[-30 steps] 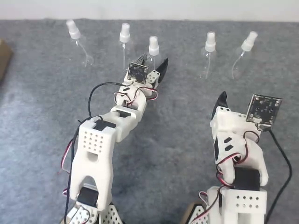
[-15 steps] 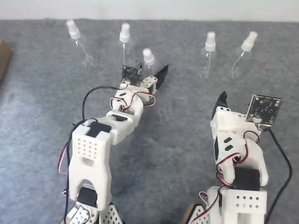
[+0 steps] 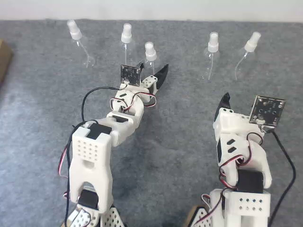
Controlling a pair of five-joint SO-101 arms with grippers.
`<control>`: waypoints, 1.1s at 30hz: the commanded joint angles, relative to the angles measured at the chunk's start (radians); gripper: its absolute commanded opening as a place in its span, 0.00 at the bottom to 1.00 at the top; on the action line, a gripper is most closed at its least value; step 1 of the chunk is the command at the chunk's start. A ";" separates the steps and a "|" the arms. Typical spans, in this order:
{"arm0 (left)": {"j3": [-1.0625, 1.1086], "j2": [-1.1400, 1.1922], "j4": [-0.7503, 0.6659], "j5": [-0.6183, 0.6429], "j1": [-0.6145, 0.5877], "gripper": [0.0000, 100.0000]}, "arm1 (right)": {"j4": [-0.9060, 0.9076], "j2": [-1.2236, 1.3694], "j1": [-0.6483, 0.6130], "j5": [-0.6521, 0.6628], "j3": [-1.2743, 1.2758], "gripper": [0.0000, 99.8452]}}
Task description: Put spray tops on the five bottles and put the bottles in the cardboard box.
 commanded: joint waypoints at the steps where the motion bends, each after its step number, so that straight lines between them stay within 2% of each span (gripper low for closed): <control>1: -0.007 -0.103 -0.002 0.017 -0.005 0.29 | -0.016 -0.024 0.013 -0.005 -0.035 0.27; 7: 0.087 -0.224 0.014 0.081 0.000 0.29 | -0.019 -0.024 0.013 -0.005 -0.032 0.27; 15: 0.128 -0.347 0.187 0.098 -0.014 0.29 | -0.019 -0.024 0.012 -0.003 -0.032 0.27; 27: 0.417 -0.606 0.192 0.109 0.005 0.29 | -0.021 -0.024 0.010 -0.003 -0.032 0.27; 33: 0.496 -0.664 0.190 0.114 0.008 0.28 | -0.019 -0.024 0.007 -0.003 -0.031 0.27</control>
